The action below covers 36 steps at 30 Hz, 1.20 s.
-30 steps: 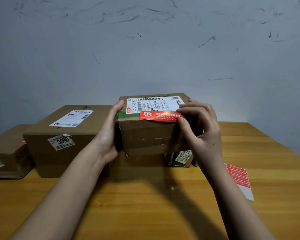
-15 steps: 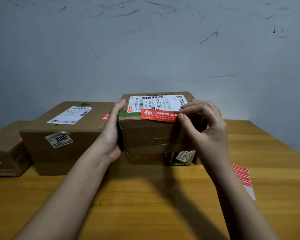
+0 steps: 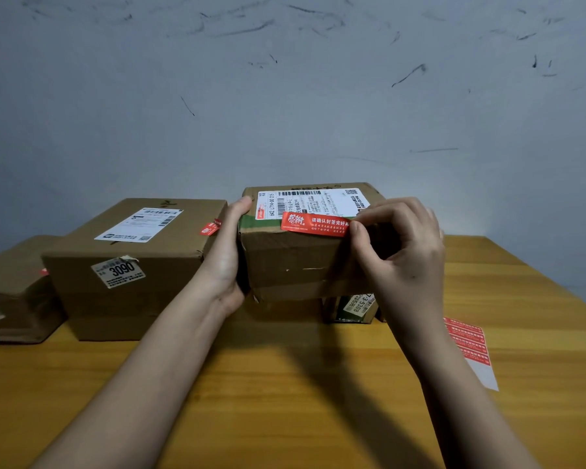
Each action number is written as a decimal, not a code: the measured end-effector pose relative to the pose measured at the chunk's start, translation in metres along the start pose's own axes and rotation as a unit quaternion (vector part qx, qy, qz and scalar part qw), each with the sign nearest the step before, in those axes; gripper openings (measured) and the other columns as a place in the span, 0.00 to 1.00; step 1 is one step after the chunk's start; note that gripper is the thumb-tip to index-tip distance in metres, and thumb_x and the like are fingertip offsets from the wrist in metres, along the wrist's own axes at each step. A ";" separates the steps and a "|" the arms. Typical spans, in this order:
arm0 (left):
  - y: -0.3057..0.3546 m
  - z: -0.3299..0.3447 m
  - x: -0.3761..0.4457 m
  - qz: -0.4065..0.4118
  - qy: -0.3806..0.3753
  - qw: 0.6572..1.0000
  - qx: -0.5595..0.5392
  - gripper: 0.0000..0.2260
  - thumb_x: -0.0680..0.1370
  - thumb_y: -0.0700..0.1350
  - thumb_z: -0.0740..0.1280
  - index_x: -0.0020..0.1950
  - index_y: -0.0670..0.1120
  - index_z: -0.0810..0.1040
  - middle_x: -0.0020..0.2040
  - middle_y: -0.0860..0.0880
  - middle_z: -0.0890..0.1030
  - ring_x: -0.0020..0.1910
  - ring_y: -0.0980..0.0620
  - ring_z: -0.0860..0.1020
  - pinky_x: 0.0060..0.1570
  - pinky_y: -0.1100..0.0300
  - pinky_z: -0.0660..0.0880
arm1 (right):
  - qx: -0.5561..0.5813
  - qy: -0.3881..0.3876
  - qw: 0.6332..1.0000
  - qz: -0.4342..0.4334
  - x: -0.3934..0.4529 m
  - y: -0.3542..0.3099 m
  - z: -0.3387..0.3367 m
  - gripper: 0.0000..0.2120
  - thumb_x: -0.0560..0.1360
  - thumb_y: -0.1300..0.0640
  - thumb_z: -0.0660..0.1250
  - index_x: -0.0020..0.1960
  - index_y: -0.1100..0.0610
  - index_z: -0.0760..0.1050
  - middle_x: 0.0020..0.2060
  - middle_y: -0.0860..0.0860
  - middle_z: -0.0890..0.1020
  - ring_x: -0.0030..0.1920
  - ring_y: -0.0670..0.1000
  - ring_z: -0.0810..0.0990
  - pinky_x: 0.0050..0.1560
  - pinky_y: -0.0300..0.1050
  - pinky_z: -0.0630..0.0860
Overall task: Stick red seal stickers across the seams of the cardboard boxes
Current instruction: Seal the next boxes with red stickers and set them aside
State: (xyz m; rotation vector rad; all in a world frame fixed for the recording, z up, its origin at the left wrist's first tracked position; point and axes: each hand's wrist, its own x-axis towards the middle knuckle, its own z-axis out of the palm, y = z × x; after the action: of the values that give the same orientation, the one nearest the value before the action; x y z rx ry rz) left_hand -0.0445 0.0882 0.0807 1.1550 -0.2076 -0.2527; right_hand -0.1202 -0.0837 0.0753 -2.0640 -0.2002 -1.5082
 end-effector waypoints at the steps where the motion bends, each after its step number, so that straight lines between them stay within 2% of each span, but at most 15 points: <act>1: 0.000 0.000 0.000 -0.003 -0.002 1.000 0.001 0.20 0.76 0.62 0.60 0.51 0.50 0.83 0.45 0.45 0.85 0.40 0.49 0.83 0.45 0.54 0.78 | 0.003 -0.006 1.000 0.009 0.001 -0.001 -0.001 0.05 0.74 0.54 0.67 0.43 0.55 0.77 0.43 0.48 0.79 0.48 0.50 0.76 0.50 0.56 0.72; 5: -0.001 0.000 0.001 0.010 -0.006 1.000 0.016 0.20 0.78 0.61 0.59 0.53 0.49 0.83 0.46 0.46 0.85 0.42 0.51 0.84 0.45 0.56 0.78 | 0.053 -0.047 0.994 0.078 0.003 -0.006 -0.003 0.06 0.73 0.50 0.63 0.43 0.52 0.74 0.41 0.45 0.79 0.46 0.49 0.78 0.49 0.60 0.75; 10: -0.006 -0.003 0.004 0.041 0.007 0.998 0.049 0.21 0.78 0.61 0.59 0.62 0.49 0.78 0.52 0.46 0.84 0.50 0.50 0.83 0.46 0.55 0.78 | 0.047 -0.116 0.980 0.157 0.007 -0.008 -0.005 0.07 0.71 0.47 0.63 0.41 0.50 0.72 0.40 0.44 0.79 0.47 0.50 0.79 0.50 0.60 0.75; 13: -0.010 -0.003 0.005 0.050 0.020 0.997 0.054 0.22 0.75 0.62 0.62 0.61 0.50 0.79 0.55 0.46 0.83 0.54 0.48 0.82 0.52 0.52 0.78 | 0.024 -0.119 0.976 0.179 0.009 -0.009 -0.002 0.11 0.68 0.42 0.65 0.40 0.49 0.70 0.39 0.44 0.80 0.46 0.49 0.80 0.50 0.59 0.76; 16: -0.011 -0.001 0.005 0.052 0.035 0.997 0.045 0.26 0.69 0.65 0.65 0.60 0.52 0.80 0.57 0.46 0.82 0.54 0.48 0.82 0.52 0.51 0.78 | -0.010 -0.113 0.978 0.175 0.010 -0.012 0.001 0.14 0.67 0.40 0.66 0.40 0.49 0.68 0.39 0.44 0.79 0.46 0.51 0.79 0.51 0.59 0.75; 18: -0.014 -0.001 0.006 0.054 0.046 0.996 0.045 0.30 0.65 0.67 0.66 0.61 0.52 0.79 0.59 0.46 0.81 0.55 0.49 0.81 0.50 0.51 0.80 | -0.021 -0.115 0.978 0.172 0.010 -0.012 0.001 0.15 0.68 0.42 0.69 0.41 0.50 0.69 0.40 0.44 0.78 0.47 0.51 0.77 0.52 0.58 0.73; 21: -0.016 0.000 0.006 0.063 0.051 0.996 0.041 0.34 0.66 0.67 0.65 0.66 0.50 0.74 0.58 0.47 0.81 0.54 0.51 0.82 0.41 0.58 0.80 | -0.040 -0.116 0.978 0.167 0.009 -0.015 0.002 0.16 0.68 0.44 0.71 0.44 0.52 0.68 0.42 0.46 0.78 0.49 0.52 0.75 0.55 0.56 0.70; 24: -0.018 0.002 0.008 0.067 0.054 0.996 0.025 0.40 0.62 0.68 0.67 0.69 0.49 0.70 0.57 0.47 0.82 0.52 0.51 0.83 0.38 0.61 0.79 | -0.037 -0.110 0.979 0.170 0.006 -0.020 0.004 0.19 0.68 0.44 0.72 0.45 0.51 0.64 0.43 0.47 0.78 0.49 0.52 0.74 0.55 0.57 0.71; 30: -0.021 0.008 0.009 0.090 0.061 0.994 -0.011 0.33 0.67 0.62 0.66 0.69 0.48 0.69 0.56 0.47 0.83 0.50 0.53 0.83 0.37 0.62 0.79 | 0.001 -0.097 0.978 0.183 0.004 -0.026 0.011 0.19 0.65 0.40 0.67 0.45 0.44 0.58 0.45 0.48 0.79 0.49 0.53 0.78 0.51 0.62 0.74; 36: -0.021 0.008 0.010 0.094 0.075 0.993 -0.004 0.26 0.75 0.58 0.65 0.70 0.48 0.69 0.56 0.47 0.82 0.46 0.56 0.83 0.34 0.65 0.77 | 0.015 -0.092 0.978 0.189 0.003 -0.027 0.014 0.20 0.64 0.40 0.67 0.45 0.42 0.57 0.46 0.49 0.79 0.50 0.54 0.79 0.51 0.63 0.74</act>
State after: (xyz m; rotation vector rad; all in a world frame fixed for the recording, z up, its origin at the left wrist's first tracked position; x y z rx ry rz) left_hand -0.0392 0.0704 0.0644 1.1327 -0.1797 -0.0005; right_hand -0.1196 -0.0548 0.0852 -2.0740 0.0965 -1.0813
